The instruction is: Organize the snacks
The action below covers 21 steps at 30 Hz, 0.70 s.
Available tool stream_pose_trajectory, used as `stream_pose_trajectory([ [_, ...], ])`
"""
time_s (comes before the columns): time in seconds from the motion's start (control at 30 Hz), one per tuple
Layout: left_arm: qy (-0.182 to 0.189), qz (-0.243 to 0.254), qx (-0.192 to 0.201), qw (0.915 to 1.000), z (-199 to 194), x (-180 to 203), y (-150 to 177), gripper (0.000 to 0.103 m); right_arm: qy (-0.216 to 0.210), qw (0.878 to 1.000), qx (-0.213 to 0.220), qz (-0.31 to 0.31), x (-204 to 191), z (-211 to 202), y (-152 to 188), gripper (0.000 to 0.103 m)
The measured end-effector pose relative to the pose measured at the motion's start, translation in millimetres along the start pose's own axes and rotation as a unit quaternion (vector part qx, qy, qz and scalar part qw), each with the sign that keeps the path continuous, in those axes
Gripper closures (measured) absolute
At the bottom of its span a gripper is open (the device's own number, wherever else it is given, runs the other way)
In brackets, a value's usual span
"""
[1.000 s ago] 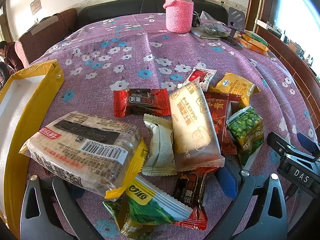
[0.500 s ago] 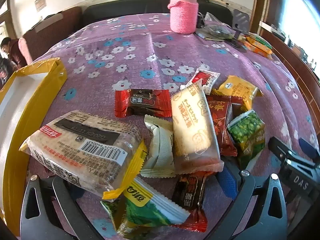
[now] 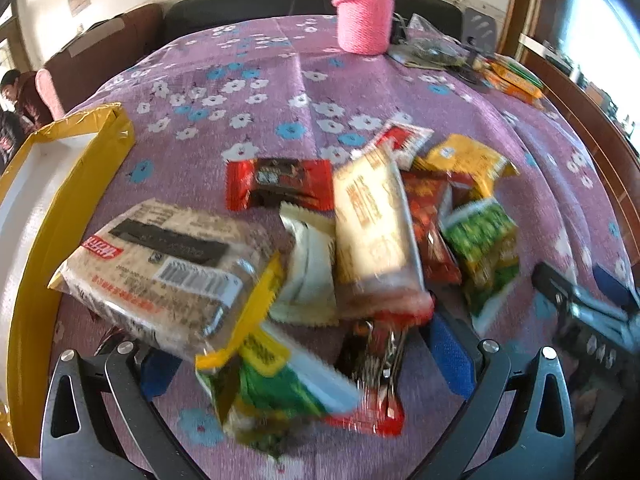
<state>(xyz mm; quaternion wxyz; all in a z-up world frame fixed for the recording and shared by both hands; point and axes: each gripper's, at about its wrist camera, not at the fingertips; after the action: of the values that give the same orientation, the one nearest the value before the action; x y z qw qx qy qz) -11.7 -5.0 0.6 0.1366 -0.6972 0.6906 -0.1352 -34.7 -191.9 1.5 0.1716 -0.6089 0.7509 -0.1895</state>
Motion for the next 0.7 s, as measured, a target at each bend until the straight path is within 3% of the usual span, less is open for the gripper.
stream_pose_trajectory([
  [0.27, 0.043, 0.076, -0.008, 0.9962, -17, 4, 31, 0.000, 0.004, 1.000, -0.027, -0.013, -2, -3, 2, 0.000],
  [0.33, 0.075, 0.074, -0.008, 0.9944, -25, 1, 39, 0.003, 0.005, 1.000, -0.028, -0.014, -3, -4, 3, 0.000],
  [0.4, 0.133, 0.068, -0.002, 0.9888, -38, -6, 48, 0.014, 0.006, 0.999, -0.029, -0.013, -3, -4, 3, 0.000],
  [0.47, 0.167, 0.064, 0.017, 0.9837, -54, -14, 57, 0.014, 0.008, 0.999, -0.031, -0.010, -3, -4, 3, 0.000],
  [0.53, 0.178, 0.063, 0.048, 0.9808, -72, -25, 62, 0.014, 0.010, 0.999, -0.030, -0.007, -3, -4, 3, 0.000],
  [0.7, 0.149, 0.033, 0.126, 0.9802, -114, -78, 67, 0.014, 0.013, 0.999, -0.031, -0.004, -2, -6, 3, 0.003],
])
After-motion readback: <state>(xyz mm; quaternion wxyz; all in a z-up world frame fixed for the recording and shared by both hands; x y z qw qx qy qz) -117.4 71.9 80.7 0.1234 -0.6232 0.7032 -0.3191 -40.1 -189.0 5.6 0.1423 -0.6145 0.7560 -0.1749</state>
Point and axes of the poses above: each gripper's, at about its wrist camera, not at the fingertips, and z roughly the way its jaws point, x to its right, y to its underside, and after that the axes turned 11 degrees about -x, right-handed
